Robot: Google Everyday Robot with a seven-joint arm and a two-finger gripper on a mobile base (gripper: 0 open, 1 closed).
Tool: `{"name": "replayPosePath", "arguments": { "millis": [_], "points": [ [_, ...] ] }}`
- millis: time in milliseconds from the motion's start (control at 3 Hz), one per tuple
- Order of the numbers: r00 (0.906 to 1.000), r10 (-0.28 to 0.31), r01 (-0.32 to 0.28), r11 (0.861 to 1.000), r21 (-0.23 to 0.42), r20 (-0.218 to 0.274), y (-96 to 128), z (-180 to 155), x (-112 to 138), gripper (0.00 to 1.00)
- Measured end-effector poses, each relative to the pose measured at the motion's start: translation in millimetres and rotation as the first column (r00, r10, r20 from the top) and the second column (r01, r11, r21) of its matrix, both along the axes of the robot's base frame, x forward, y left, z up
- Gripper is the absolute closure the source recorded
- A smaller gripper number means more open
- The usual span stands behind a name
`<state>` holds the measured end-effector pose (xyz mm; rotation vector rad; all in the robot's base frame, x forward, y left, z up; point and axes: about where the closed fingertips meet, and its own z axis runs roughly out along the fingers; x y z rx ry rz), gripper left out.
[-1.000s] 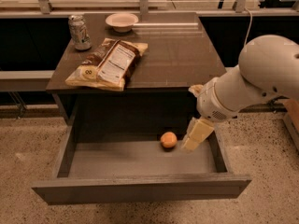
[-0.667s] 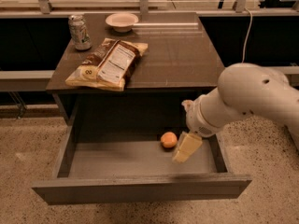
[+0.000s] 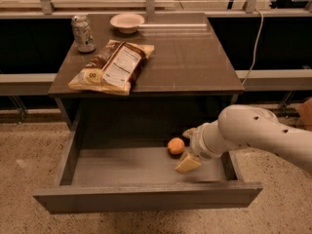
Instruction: Pick orange from top drawer and place on counter
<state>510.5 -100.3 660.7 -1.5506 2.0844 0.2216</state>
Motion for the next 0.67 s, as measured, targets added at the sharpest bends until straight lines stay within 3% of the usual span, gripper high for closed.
{"name": "replayPosePath", "arguments": {
  "millis": [333,667],
  "points": [
    [1.0000,-0.003,0.004,1.000,-0.020,0.009,-0.2,10.2,5.7,0.03],
    [1.0000,-0.005,0.005,1.000,-0.023,-0.001,0.8,9.2,11.9,0.04]
  ]
}}
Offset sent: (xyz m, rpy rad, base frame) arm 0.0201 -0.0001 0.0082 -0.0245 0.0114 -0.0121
